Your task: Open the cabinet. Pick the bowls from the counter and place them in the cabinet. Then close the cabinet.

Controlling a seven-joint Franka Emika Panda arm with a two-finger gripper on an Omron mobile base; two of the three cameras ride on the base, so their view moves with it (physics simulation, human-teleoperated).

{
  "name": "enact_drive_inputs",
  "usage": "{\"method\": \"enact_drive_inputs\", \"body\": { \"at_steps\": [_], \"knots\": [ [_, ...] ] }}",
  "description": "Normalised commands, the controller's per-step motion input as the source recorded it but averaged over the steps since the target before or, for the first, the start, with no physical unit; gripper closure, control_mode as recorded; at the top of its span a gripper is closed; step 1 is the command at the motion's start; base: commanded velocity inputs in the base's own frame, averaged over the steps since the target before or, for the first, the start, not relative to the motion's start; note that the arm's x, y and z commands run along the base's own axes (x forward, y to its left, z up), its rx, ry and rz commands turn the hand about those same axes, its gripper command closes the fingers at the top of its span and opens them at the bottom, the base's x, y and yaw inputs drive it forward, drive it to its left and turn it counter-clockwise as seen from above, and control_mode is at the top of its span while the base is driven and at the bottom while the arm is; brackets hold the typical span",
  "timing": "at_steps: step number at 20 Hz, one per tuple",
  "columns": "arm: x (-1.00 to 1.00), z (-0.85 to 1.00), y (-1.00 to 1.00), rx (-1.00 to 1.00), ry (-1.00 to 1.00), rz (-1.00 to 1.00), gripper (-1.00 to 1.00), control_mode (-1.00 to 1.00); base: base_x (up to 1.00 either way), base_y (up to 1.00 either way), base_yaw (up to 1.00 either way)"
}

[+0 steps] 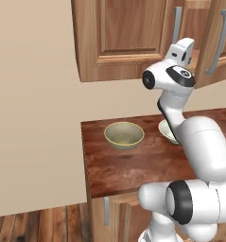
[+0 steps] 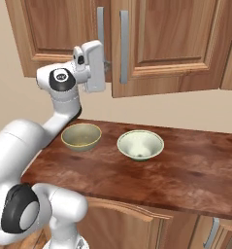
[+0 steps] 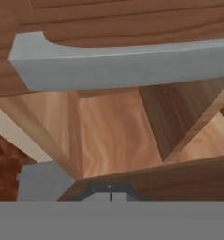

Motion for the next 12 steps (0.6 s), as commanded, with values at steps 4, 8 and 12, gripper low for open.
{"method": "enact_drive_inputs", "body": {
  "at_steps": [4,8,12],
  "knots": [
    [0.34,0.0,-0.07,-0.04,0.0,0.0,1.0,-1.0,0.0,0.0,0.0],
    [0.21,0.0,-0.19,-0.05,0.02,-0.02,1.0,-1.0,0.0,0.0,0.0],
    [0.21,0.0,-0.24,-0.04,0.01,-0.02,1.0,-1.0,0.0,0.0,0.0]
  ]
}}
